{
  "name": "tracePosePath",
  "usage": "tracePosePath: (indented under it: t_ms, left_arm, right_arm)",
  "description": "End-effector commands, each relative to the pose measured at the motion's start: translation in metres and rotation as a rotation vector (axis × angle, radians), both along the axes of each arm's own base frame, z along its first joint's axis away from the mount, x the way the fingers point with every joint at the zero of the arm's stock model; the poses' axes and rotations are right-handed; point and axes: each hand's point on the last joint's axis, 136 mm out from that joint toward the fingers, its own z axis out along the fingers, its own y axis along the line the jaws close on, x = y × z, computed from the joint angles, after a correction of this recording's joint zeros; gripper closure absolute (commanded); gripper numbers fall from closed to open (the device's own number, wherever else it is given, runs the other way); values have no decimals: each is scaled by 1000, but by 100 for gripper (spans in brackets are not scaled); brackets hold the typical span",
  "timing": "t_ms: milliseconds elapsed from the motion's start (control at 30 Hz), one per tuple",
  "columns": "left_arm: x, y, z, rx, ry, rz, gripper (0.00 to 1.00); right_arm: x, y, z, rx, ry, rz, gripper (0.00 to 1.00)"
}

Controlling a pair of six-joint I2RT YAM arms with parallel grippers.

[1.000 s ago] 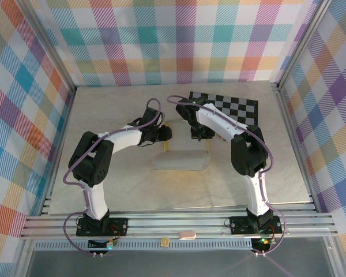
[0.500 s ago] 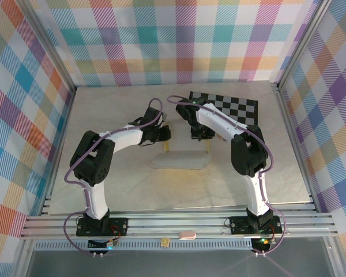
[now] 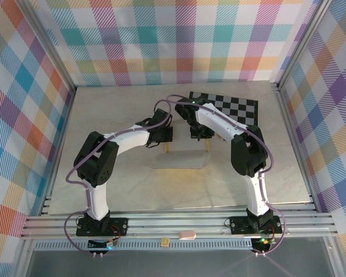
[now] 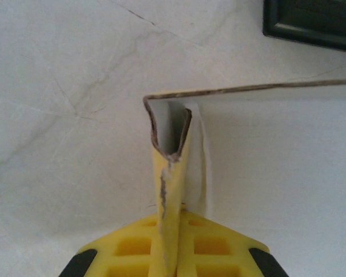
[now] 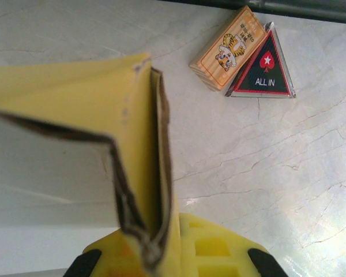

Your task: Fold the paper box

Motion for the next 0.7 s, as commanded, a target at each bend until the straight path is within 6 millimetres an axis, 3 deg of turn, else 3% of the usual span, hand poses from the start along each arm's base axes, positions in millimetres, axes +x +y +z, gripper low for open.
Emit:
tracePosePath:
  t_ms: [0, 167, 300, 600, 667]
  left_arm:
    - [-29, 64, -54, 291, 145, 143, 100]
    - [-32, 70, -58, 385, 168, 147, 100]
    - [-28, 55, -50, 298, 136, 112, 100]
    - [-19, 3, -7, -37, 87, -27, 60]
    - [-16, -1, 3, -105, 75, -31, 60]
  right_arm:
    - [-4, -5, 5, -52, 10, -14, 100]
    - [-4, -4, 6, -57, 5, -14, 100]
    - [-2, -3, 7, -56, 4, -6, 100]
    - [-3, -2, 3, -44, 10, 2, 100]
    - [-3, -1, 3, -42, 10, 3, 100]
